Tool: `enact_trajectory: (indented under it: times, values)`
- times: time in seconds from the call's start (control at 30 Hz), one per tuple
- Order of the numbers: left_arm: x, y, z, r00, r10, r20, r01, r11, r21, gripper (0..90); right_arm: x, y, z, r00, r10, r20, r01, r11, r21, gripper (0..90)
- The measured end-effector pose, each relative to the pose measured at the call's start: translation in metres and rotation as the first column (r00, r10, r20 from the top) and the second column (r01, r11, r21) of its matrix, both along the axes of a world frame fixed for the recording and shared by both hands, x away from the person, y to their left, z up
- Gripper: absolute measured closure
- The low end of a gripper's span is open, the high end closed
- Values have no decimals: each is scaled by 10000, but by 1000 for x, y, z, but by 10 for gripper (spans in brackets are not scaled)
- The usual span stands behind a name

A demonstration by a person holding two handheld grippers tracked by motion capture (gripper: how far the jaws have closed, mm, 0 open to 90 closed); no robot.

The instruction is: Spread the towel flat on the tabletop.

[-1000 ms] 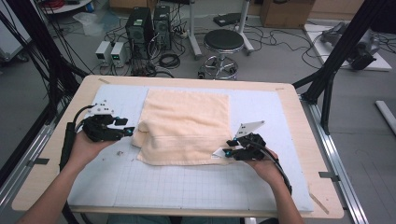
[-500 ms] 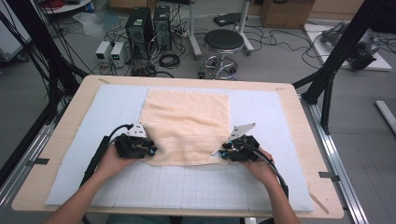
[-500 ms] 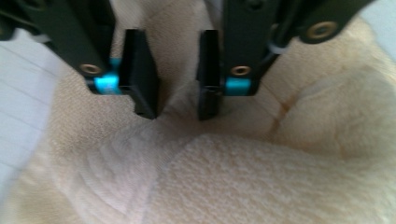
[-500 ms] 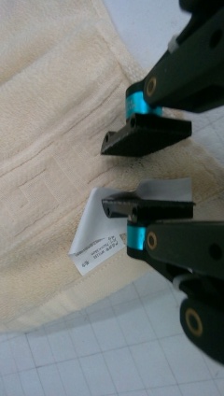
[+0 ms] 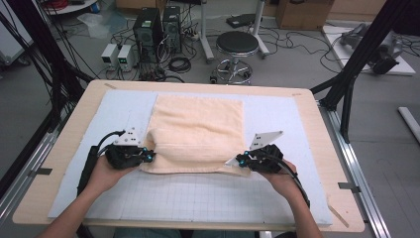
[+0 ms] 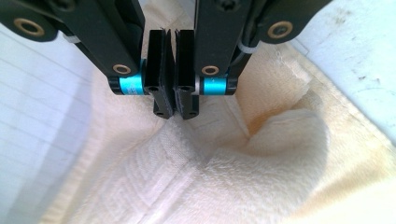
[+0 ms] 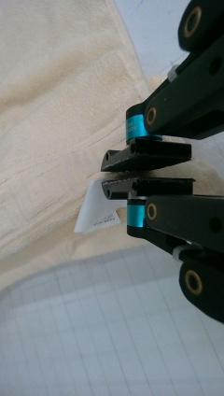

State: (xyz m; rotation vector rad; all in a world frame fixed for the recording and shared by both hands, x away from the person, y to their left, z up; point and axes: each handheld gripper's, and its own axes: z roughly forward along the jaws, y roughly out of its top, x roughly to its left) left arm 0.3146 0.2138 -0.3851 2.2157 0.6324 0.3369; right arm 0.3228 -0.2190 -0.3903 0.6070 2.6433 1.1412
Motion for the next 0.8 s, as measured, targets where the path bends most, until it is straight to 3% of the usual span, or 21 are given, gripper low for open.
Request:
enact_trajectory:
  times: [0.17,0.3,0.43,0.5,0.63,0.8]
  values:
    - [-26,5,12,9996,-269,115,269,9996,12,863,-25,4,16,9984,462,330,-453,9986,-286,844]
    - [-55,12,17,9982,-594,104,594,9982,17,863,-48,5,24,9962,784,381,-779,9968,-159,844]
    - [-89,19,17,9957,-913,-137,916,9954,276,860,-77,10,26,9904,1376,157,-1373,9903,-187,834]
    - [-99,25,15,9942,-1034,-305,1039,9944,165,832,-88,13,25,9845,1748,-126,-1749,9845,-121,757]
    - [-96,35,17,9986,-504,-133,501,9985,-237,638,-90,14,27,9885,1504,185,-1501,9885,-159,669]
    - [-69,26,0,9976,-595,-357,581,9975,-398,587,-63,21,13,9911,1311,245,-1298,9904,-485,579]
